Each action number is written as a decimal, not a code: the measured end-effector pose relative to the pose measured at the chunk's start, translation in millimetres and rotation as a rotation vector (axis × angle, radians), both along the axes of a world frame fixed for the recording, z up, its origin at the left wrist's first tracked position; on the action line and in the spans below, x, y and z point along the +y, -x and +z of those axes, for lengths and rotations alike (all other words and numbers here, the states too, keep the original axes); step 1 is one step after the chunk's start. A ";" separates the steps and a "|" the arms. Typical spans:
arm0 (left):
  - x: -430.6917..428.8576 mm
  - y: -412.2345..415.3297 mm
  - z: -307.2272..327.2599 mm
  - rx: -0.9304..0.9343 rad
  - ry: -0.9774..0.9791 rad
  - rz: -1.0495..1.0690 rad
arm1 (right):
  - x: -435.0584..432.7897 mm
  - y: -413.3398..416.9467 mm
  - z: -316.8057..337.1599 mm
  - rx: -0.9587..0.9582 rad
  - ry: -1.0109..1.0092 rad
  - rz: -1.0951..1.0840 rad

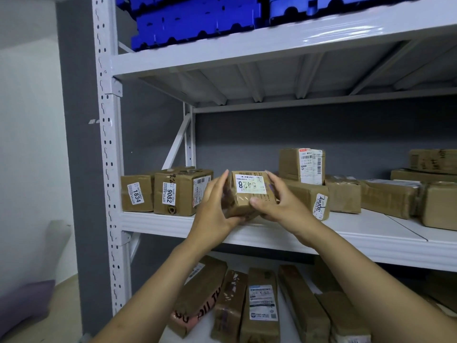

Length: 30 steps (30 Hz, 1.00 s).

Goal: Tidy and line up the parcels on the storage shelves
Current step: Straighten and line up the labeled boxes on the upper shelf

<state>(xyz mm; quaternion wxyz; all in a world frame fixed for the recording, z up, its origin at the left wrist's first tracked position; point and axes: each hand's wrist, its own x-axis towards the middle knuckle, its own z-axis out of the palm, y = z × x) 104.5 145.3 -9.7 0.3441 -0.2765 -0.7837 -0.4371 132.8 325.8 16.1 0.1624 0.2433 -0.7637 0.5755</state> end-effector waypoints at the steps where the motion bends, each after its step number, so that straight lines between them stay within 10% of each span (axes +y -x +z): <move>1: -0.2 1.0 -2.2 0.050 0.030 0.037 | -3.1 0.8 -1.0 0.009 -0.031 -0.027; 5: 1.5 12.1 -15.2 0.298 0.164 0.287 | -18.2 5.5 -3.7 0.104 -0.212 -0.213; 12: -20.7 17.0 -6.8 0.164 0.297 0.205 | -17.7 19.0 0.4 0.254 -0.481 -0.346; 19: -75.2 44.4 18.6 0.300 0.378 0.597 | -28.6 40.4 8.9 0.374 -0.753 -0.357; 30: -141.8 85.3 45.0 -0.144 0.584 0.584 | -78.7 80.7 -1.2 0.280 -0.528 -0.349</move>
